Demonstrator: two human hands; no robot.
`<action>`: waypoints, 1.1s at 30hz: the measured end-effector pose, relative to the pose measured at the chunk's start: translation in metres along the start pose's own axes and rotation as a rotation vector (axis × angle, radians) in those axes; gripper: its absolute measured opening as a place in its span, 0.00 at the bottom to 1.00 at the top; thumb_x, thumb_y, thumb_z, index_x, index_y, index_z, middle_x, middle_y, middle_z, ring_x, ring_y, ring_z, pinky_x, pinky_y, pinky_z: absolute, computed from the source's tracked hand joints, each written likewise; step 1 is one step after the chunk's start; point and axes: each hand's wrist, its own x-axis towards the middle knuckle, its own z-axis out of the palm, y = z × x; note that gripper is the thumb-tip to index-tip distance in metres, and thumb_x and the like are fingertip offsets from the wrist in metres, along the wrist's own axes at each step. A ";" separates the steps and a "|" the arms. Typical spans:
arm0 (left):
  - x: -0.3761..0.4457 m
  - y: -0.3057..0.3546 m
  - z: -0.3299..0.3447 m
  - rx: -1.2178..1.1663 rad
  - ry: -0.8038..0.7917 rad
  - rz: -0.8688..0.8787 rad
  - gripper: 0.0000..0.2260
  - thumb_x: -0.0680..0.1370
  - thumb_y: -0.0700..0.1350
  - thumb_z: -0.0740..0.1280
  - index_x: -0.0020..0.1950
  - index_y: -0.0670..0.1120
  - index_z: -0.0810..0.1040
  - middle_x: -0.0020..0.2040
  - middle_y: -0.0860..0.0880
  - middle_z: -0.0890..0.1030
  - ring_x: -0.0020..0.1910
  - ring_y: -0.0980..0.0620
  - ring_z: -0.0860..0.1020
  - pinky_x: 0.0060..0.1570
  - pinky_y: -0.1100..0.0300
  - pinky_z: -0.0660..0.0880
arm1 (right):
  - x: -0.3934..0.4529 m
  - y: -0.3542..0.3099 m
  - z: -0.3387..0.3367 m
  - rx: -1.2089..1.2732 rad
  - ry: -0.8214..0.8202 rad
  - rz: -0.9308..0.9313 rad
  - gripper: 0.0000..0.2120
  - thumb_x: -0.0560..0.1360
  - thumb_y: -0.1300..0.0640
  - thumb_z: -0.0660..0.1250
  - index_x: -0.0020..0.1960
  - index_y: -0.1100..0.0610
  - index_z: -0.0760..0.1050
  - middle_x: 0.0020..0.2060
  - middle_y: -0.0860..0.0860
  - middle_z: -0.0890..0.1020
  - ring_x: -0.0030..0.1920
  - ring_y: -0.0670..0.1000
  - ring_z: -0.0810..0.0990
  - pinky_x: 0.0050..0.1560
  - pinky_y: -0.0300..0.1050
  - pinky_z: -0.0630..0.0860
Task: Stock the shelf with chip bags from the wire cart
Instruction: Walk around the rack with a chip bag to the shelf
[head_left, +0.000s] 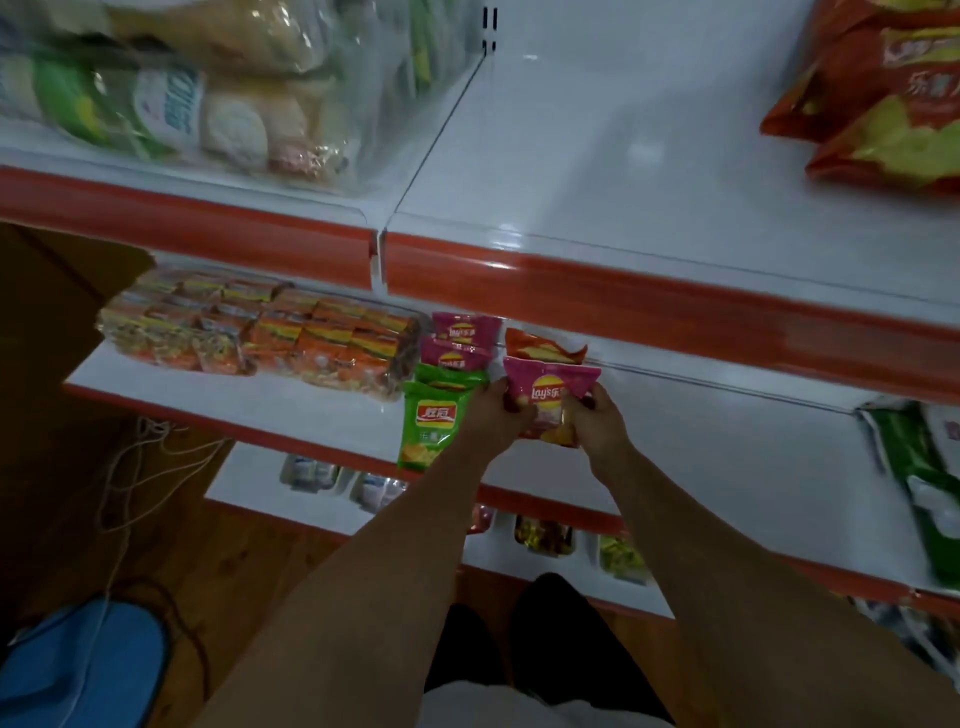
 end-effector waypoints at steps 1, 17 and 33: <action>0.010 -0.002 0.003 -0.020 0.007 0.004 0.17 0.76 0.49 0.71 0.62 0.43 0.77 0.54 0.42 0.80 0.52 0.43 0.80 0.48 0.58 0.75 | 0.014 0.006 0.003 0.017 0.009 0.002 0.15 0.77 0.53 0.69 0.62 0.52 0.75 0.55 0.54 0.82 0.51 0.59 0.83 0.55 0.59 0.80; 0.111 -0.007 0.020 -0.231 -0.036 -0.150 0.21 0.77 0.50 0.67 0.68 0.44 0.72 0.62 0.42 0.80 0.62 0.42 0.78 0.62 0.50 0.75 | 0.123 0.023 0.029 -0.206 -0.047 -0.066 0.26 0.74 0.46 0.70 0.67 0.57 0.73 0.58 0.55 0.81 0.57 0.55 0.80 0.59 0.48 0.76; 0.007 0.062 -0.013 0.006 -0.259 -0.102 0.32 0.73 0.56 0.68 0.73 0.45 0.67 0.62 0.46 0.78 0.54 0.49 0.79 0.52 0.57 0.77 | -0.026 -0.029 -0.050 -0.488 0.073 0.146 0.37 0.78 0.40 0.61 0.78 0.60 0.54 0.73 0.61 0.67 0.71 0.61 0.69 0.67 0.52 0.69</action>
